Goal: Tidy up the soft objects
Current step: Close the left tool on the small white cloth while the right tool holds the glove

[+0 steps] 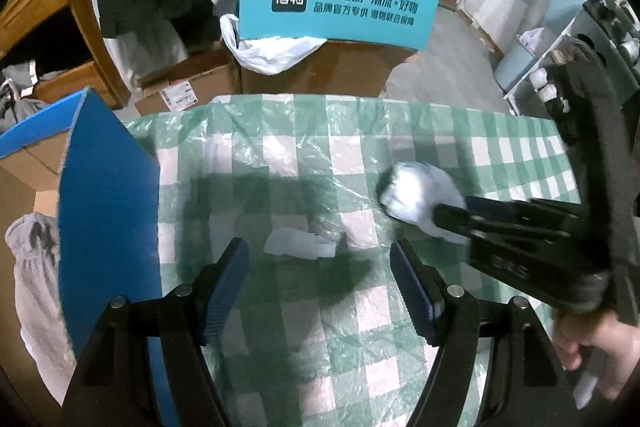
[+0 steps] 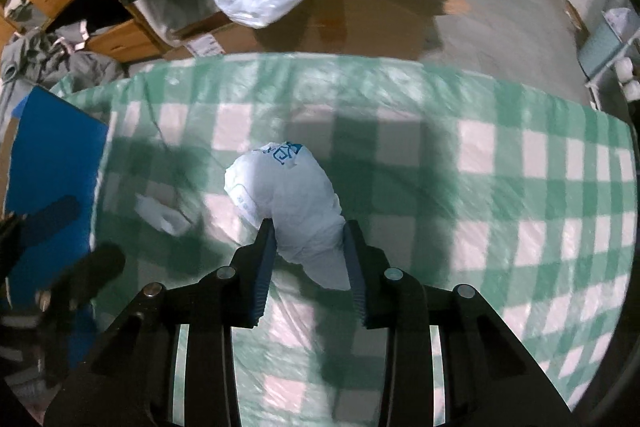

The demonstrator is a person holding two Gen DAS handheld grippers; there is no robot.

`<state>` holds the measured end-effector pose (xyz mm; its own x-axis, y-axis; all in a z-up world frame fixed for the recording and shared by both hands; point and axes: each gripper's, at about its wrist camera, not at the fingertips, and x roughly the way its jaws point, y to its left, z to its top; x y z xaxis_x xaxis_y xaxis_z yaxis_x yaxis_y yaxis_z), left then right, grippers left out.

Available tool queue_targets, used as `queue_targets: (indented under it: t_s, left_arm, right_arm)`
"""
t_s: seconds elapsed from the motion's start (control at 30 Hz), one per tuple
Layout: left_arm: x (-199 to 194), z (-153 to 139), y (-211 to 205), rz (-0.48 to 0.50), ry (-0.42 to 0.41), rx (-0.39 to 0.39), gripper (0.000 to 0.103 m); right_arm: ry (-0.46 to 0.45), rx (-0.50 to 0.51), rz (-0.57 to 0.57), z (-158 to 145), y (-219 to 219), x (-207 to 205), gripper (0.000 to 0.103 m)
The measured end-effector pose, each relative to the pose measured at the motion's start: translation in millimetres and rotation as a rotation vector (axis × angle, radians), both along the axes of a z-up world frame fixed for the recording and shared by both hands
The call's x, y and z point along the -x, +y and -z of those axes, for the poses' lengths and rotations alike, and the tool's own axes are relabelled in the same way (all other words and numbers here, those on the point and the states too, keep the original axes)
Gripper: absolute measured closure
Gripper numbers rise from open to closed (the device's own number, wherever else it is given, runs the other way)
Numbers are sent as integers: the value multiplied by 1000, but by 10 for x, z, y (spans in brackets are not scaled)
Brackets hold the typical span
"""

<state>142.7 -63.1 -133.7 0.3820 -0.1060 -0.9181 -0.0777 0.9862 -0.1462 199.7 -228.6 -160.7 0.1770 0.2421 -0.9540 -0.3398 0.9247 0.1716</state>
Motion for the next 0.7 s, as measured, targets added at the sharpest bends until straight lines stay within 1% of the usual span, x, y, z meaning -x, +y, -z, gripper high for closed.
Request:
queue_targets:
  t_s: [0.1, 0.3, 0.37, 0.43, 0.47, 0.57, 0.63, 0.67, 0.7]
  left_arm:
    - [-49, 94, 10, -9, 36, 9, 29]
    - [-139, 234, 82, -65, 84, 50, 29]
    - [-176, 287, 109, -85, 103, 73, 29]
    - [-195, 328, 122, -94, 117, 85, 29]
    - [-201, 347, 122, -96, 122, 86, 29]
    - [-228, 411, 117, -97, 140, 79, 29]
    - [-240, 452, 123, -103, 155, 85, 29]
    - [-237, 453, 124, -106, 150, 87, 29]
    - [-241, 450, 118, -107, 146, 85, 29]
  right_arm:
    - [-3, 17, 14, -16, -112, 63, 71]
    - [-2, 36, 45, -45, -297, 128, 71]
    - [2, 22, 51, -52, -339, 137, 70]
    - [6, 7, 53, -53, -364, 139, 67]
    - [10, 1, 53, -48, -372, 141, 65]
    - [16, -7, 56, -30, -383, 145, 65]
    - [16, -15, 52, -29, -375, 143, 59]
    - [13, -18, 52, -34, -372, 143, 51]
    - [4, -22, 52, -43, -370, 141, 46]
